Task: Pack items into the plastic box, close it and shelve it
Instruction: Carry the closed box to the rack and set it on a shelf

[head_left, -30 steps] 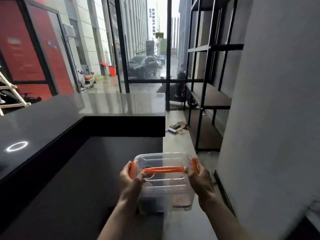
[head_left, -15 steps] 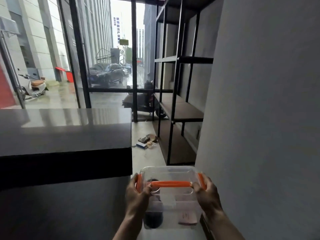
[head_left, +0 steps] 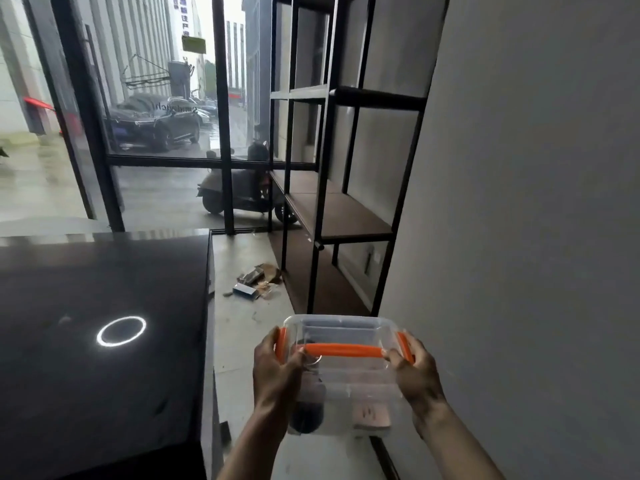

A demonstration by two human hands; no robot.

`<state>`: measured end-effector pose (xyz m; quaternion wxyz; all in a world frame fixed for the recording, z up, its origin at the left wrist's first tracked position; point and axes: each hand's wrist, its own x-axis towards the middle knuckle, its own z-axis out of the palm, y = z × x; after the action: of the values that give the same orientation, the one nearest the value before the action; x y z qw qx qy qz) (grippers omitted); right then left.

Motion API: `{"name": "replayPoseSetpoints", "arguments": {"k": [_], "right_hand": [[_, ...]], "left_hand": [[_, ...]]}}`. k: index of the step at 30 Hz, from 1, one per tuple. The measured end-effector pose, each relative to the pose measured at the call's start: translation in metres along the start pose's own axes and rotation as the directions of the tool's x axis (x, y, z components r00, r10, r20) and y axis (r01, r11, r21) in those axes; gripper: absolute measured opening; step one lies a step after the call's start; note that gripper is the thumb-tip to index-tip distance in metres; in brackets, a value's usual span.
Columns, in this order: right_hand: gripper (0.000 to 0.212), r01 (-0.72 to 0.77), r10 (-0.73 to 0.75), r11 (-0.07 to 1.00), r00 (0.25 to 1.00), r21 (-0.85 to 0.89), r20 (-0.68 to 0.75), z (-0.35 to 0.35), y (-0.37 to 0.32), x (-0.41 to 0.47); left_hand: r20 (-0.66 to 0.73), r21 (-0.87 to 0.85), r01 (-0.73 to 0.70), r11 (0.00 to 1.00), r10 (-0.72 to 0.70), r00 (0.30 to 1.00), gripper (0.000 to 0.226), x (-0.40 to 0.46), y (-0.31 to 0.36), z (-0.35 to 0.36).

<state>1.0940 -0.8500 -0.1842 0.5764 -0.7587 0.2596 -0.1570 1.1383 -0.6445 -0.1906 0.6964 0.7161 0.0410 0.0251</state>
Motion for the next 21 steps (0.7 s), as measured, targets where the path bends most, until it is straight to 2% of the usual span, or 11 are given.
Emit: {"name": "replayPoseSetpoints", "arguments": {"k": [6, 13, 21], "right_hand": [[0.063, -0.002, 0.001, 1.000, 0.999, 0.029, 0.039, 0.043, -0.004, 0.122], [0.065, 0.008, -0.016, 0.999, 0.987, 0.046, 0.161, 0.099, -0.035, 0.300], [0.069, 0.037, -0.054, 0.997, 0.953, 0.061, 0.300, 0.195, -0.088, 0.467]], "left_hand": [[-0.052, 0.051, 0.005, 0.999, -0.002, 0.999, 0.071, 0.113, -0.006, 0.045], [-0.185, 0.071, 0.061, 0.996, -0.047, 0.982, 0.069, 0.260, 0.007, 0.113], [-0.296, 0.078, 0.036, 0.996, -0.012, 0.955, 0.068, 0.432, 0.029, 0.133]]}}
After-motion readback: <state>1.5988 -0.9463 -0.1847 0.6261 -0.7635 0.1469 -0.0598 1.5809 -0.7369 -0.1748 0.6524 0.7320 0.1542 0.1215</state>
